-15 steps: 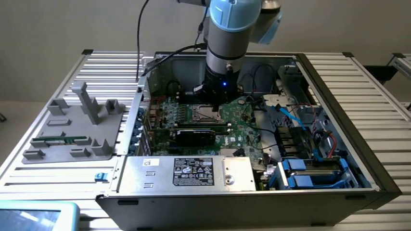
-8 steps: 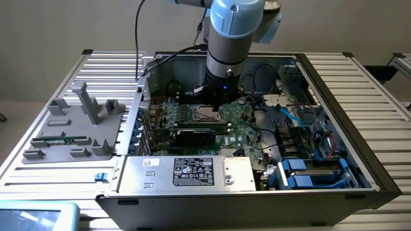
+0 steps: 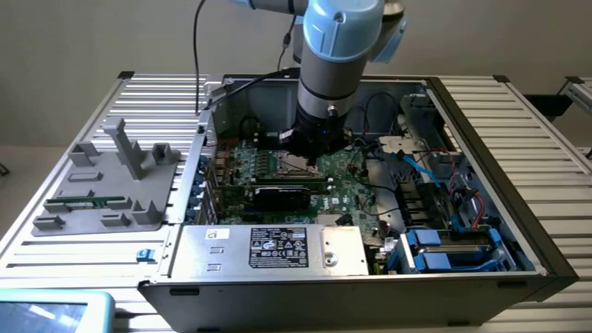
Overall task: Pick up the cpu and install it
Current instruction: 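Install the second cpu locking lever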
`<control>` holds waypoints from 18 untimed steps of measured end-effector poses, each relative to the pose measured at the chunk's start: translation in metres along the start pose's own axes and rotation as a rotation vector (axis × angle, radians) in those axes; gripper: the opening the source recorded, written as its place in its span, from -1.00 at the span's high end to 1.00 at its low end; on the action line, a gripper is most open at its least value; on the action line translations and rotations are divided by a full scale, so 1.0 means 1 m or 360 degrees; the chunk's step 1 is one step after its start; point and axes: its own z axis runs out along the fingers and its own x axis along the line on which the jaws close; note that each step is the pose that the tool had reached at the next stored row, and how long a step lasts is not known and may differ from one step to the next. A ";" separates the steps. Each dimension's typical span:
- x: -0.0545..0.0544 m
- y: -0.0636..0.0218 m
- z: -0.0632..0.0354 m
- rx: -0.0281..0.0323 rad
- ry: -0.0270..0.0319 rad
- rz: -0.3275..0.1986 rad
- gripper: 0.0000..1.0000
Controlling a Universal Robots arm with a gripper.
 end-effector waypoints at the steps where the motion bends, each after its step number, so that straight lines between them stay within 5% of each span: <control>1: 0.000 -0.0012 -0.0003 -0.00001 -0.00004 0.0001 0.81; 11: 0.007 -0.0061 0.0002 -0.00019 -0.00033 0.0010 0.81; 18: 0.008 -0.0101 0.0030 -0.00033 -0.00165 0.0055 0.81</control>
